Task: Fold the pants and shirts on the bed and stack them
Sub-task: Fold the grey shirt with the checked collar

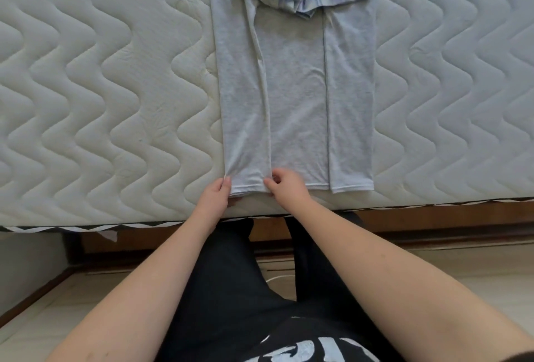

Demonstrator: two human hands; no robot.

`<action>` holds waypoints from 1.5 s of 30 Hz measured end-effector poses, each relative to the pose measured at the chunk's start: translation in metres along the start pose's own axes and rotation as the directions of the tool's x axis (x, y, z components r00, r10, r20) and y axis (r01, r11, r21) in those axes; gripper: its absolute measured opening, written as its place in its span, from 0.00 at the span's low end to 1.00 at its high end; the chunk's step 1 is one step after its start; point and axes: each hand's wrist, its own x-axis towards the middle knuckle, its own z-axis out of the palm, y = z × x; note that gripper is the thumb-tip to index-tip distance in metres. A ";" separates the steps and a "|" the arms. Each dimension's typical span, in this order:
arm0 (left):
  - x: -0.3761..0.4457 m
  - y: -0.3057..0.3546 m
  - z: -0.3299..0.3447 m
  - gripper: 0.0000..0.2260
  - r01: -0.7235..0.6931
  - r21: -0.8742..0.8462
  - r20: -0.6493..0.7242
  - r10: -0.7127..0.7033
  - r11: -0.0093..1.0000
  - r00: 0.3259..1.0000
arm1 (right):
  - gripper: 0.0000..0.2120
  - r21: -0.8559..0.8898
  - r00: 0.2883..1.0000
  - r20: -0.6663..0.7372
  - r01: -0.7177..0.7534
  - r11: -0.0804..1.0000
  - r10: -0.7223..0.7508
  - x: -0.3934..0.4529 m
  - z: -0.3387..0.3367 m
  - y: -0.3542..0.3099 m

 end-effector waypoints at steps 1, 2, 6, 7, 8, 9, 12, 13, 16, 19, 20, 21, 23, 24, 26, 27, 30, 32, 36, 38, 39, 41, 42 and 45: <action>0.001 0.001 -0.001 0.12 -0.022 0.056 -0.042 0.024 0.998 0.999 | 0.10 -0.071 1.000 -0.022 -0.018 0.997 0.016 0.002 -0.001 0.001; 0.004 0.003 -0.003 0.12 -0.047 0.110 -0.102 0.058 0.993 0.993 | 0.10 -0.106 0.999 -0.029 -0.043 0.993 0.040 0.003 -0.002 0.003; 0.014 0.028 -0.002 0.13 -0.142 -0.020 -0.285 0.130 0.990 0.950 | 0.07 0.070 0.999 0.041 -0.001 0.998 -0.002 0.001 0.002 0.002; 0.019 0.037 -0.002 0.14 -0.152 -0.080 -0.308 0.120 0.985 0.944 | 0.06 0.141 0.999 0.029 0.037 0.989 -0.041 -0.001 0.004 -0.001; 0.025 0.045 -0.001 0.13 -0.154 -0.128 -0.320 0.106 0.980 0.942 | 0.05 0.194 0.997 0.013 0.070 0.979 -0.074 -0.001 0.006 -0.003; 0.032 0.052 -0.002 0.13 -0.148 -0.167 -0.317 0.089 0.975 0.944 | 0.06 0.216 0.995 0.004 0.093 0.972 -0.096 -0.002 0.007 -0.005; 0.051 0.066 -0.008 0.12 -0.088 -0.141 -0.260 0.049 0.986 0.964 | 0.16 0.317 0.998 -0.025 0.067 0.946 -0.062 -0.002 0.012 -0.012; 0.055 0.067 -0.009 0.10 -0.068 -0.072 -0.244 0.049 0.995 0.968 | 0.20 0.408 0.999 -0.044 0.037 0.912 -0.021 -0.003 0.013 -0.015; 0.055 0.067 -0.012 0.04 -0.057 0.048 -0.213 0.066 0.997 0.975 | 0.18 0.596 0.996 -0.059 -0.023 0.803 0.072 0.002 0.015 -0.024; 0.044 0.063 -0.014 0.08 -0.128 0.061 -0.229 0.138 0.990 0.963 | 0.14 0.634 0.992 0.006 -0.104 0.766 0.130 0.008 0.013 -0.033; 0.037 0.060 -0.014 0.11 -0.160 0.063 -0.230 0.170 0.985 0.958 | 0.14 0.674 0.989 0.071 -0.146 0.724 0.134 0.008 0.012 -0.034; 0.029 0.054 -0.014 0.14 -0.195 0.058 -0.209 0.203 0.979 0.957 | 0.13 0.713 0.984 0.137 -0.180 0.678 0.117 0.007 0.010 -0.036; 0.010 0.034 -0.012 0.27 -0.283 0.063 -0.073 0.287 0.957 0.955 | 0.13 0.768 0.974 0.217 -0.210 0.605 0.063 0.004 0.004 -0.037; 0.000 0.022 -0.010 0.35 -0.317 0.116 0.016 0.317 0.941 0.948 | 0.13 0.787 0.971 0.235 -0.215 0.578 0.040 0.002 0.002 -0.038; -0.016 0.000 -0.002 0.48 -0.367 0.296 0.140 0.340 0.882 0.930 | 0.11 0.812 0.965 0.263 -0.227 0.538 0.009 -0.003 -0.001 -0.038; -0.021 -0.007 0.004 0.52 -0.383 0.350 0.133 0.359 0.855 0.924 | 0.11 0.818 0.961 0.275 -0.234 0.526 -0.001 -0.005 -0.003 -0.038; -0.026 -0.004 0.021 0.46 -0.333 0.328 -0.138 0.394 0.884 0.909 | 0.12 0.817 0.954 0.299 -0.238 0.525 -0.032 -0.008 -0.005 -0.037; -0.024 0.006 0.027 0.37 -0.264 0.327 -0.303 0.365 0.908 0.881 | 0.12 0.805 0.961 0.275 -0.212 0.555 -0.032 -0.009 -0.006 -0.035; -0.025 0.010 0.024 0.32 -0.228 0.483 -0.275 0.394 0.845 0.877 | 0.11 0.574 0.999 0.019 -0.035 0.818 0.029 -0.005 -0.004 -0.025; -0.029 0.005 0.019 0.30 -0.233 0.546 -0.248 0.421 0.805 0.872 | 0.10 0.455 0.996 -0.082 0.014 0.890 0.027 -0.003 -0.003 -0.022; -0.031 0.001 0.016 0.29 -0.226 0.568 -0.244 0.424 0.792 0.872 | 0.10 0.422 0.993 -0.111 0.017 0.906 0.033 -0.002 -0.002 -0.021; -0.036 -0.006 0.011 0.27 -0.212 0.608 -0.240 0.432 0.765 0.869 | 0.09 0.341 0.987 -0.158 0.029 0.939 0.027 -0.003 -0.001 -0.021; -0.038 -0.010 0.009 0.27 -0.214 0.633 -0.232 0.447 0.744 0.864 | 0.07 0.290 0.985 -0.172 0.035 0.956 0.016 -0.002 0.000 -0.020; -0.040 -0.015 0.010 0.30 -0.198 0.703 -0.205 0.461 0.683 0.864 | 0.12 0.192 0.982 -0.185 -0.007 0.981 0.043 -0.001 0.002 -0.015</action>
